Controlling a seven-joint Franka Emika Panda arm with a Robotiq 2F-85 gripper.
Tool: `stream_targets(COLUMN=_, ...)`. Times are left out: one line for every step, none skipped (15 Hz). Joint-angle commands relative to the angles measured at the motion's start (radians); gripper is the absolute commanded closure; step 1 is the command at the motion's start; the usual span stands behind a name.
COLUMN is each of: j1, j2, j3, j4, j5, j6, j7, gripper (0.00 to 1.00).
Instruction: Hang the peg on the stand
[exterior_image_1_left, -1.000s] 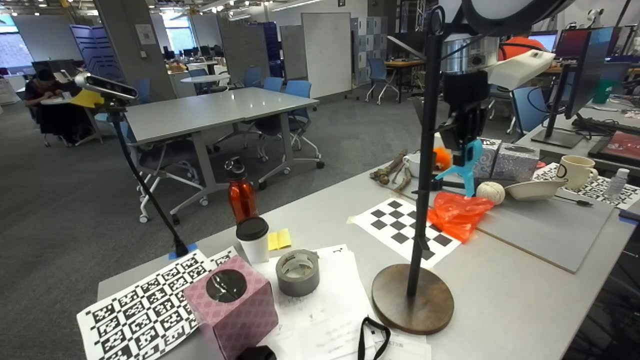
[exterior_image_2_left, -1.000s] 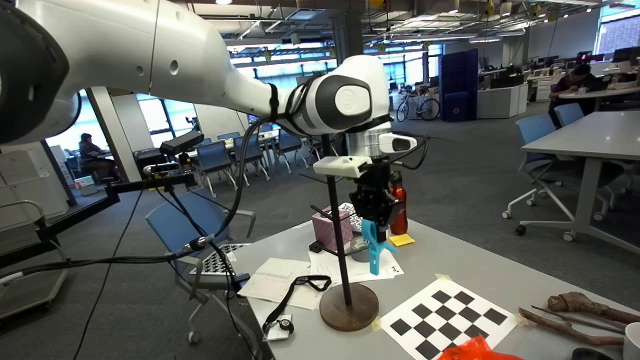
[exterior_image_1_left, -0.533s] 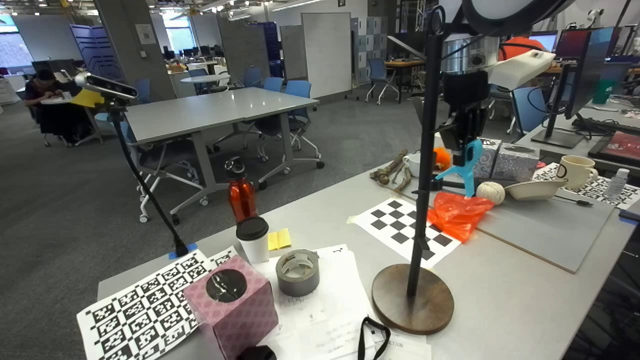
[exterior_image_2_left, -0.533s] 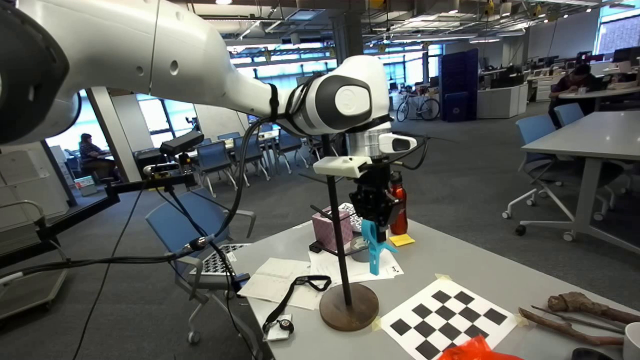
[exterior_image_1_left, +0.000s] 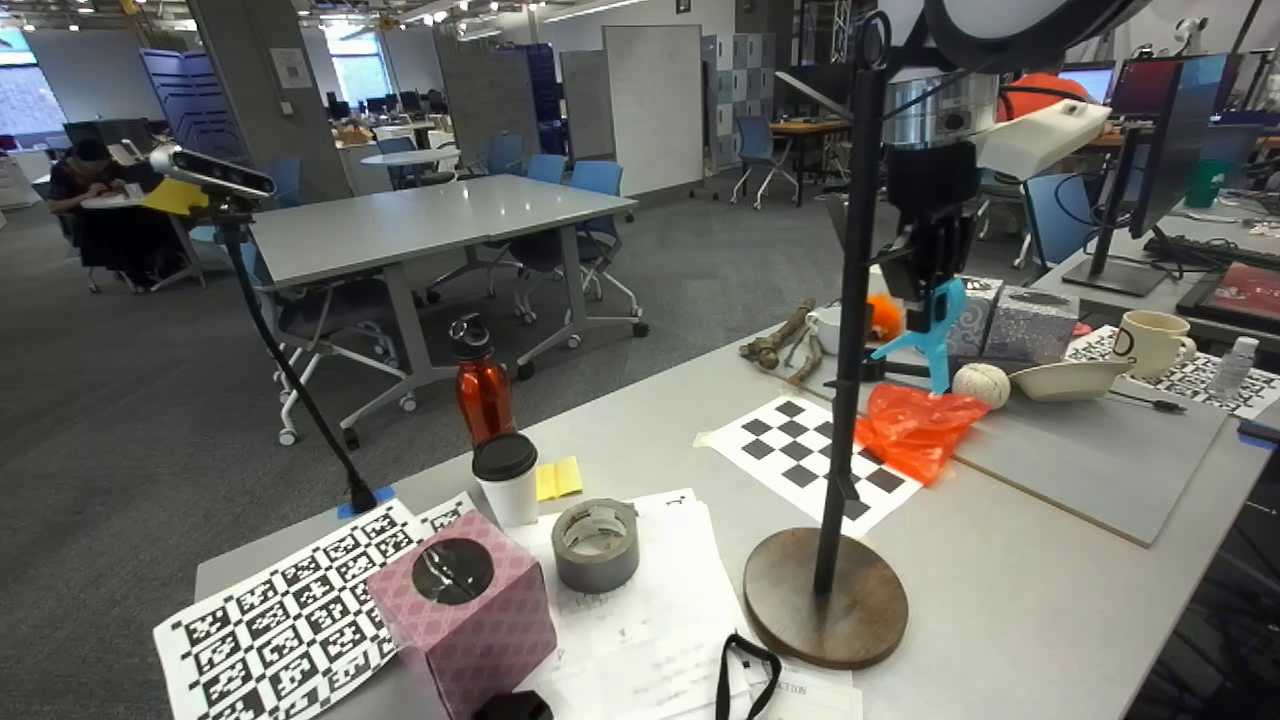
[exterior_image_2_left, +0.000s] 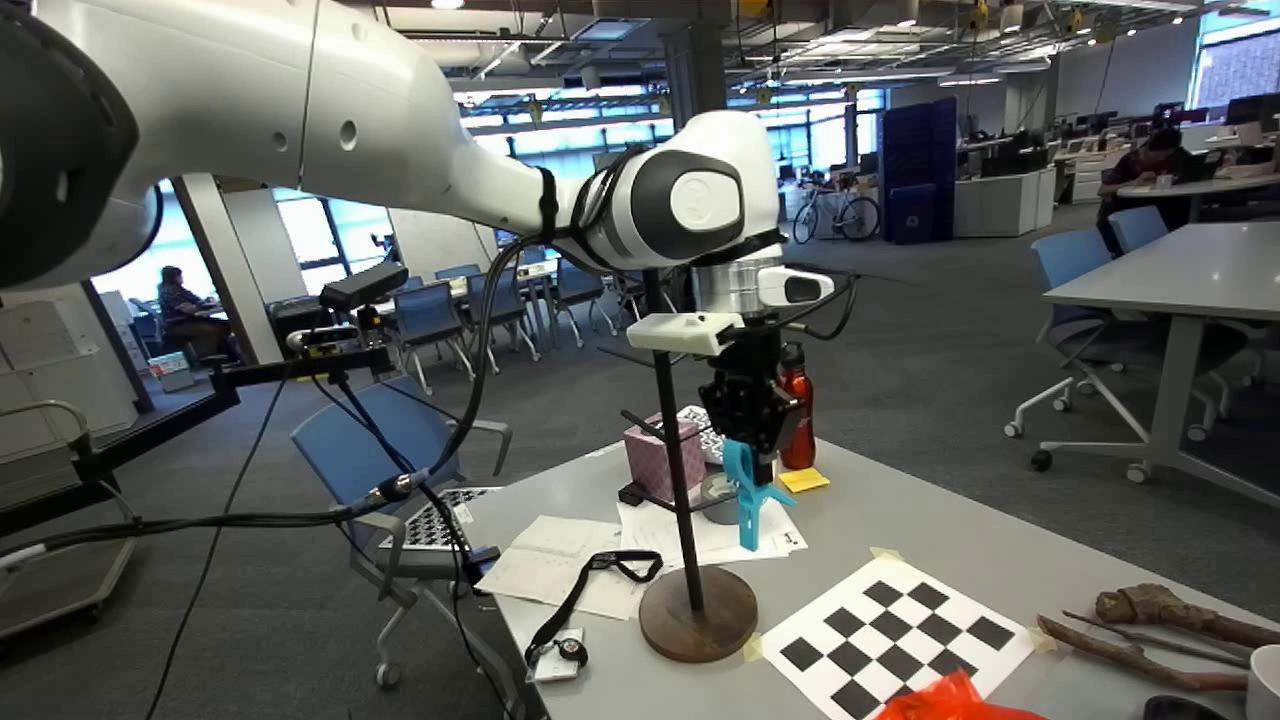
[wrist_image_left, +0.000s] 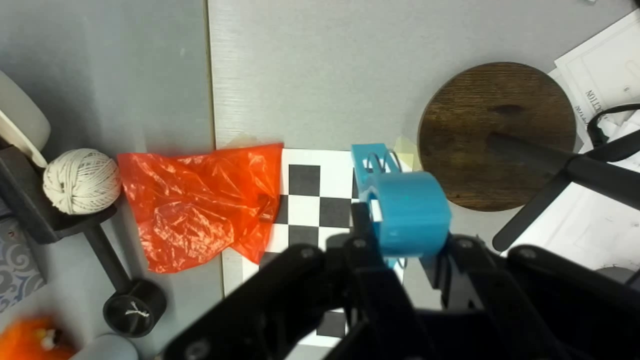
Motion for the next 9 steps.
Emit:
stream_targets(j1=-0.008, j2=-0.008, j3=-0.007, j4=0.002, j5=0.001, j6=0.002, j7=0.007, gripper=0.94)
stream_targets(j1=-0.034, j2=0.018, j3=-0.02, j4=0.017, j5=0.005, j6=0.018, j7=-0.022, gripper=0.94)
stream_targets(j1=-0.041, j2=0.018, j3=-0.026, j4=0.016, j5=0.007, j6=0.021, j7=-0.022, gripper=0.94)
stream_targets(j1=-0.052, j2=0.02, j3=-0.034, j4=0.016, j5=0.009, j6=0.026, j7=-0.023, gripper=0.94)
stream_targets(j1=-0.061, j2=0.026, j3=-0.041, j4=0.019, j5=0.009, j6=0.029, j7=-0.021, gripper=0.94)
stream_targets(j1=-0.073, j2=0.029, j3=-0.047, j4=0.02, j5=0.012, j6=0.037, j7=-0.022, gripper=0.94)
stream_targets(j1=-0.083, j2=0.034, j3=-0.05, j4=0.025, j5=0.018, j6=0.047, j7=-0.023, gripper=0.94)
stream_targets(j1=-0.093, j2=0.04, j3=-0.052, j4=0.031, j5=0.025, j6=0.057, j7=-0.022, gripper=0.94)
stream_targets(j1=-0.102, j2=0.045, j3=-0.051, j4=0.04, j5=0.035, j6=0.07, j7=-0.024, gripper=0.94)
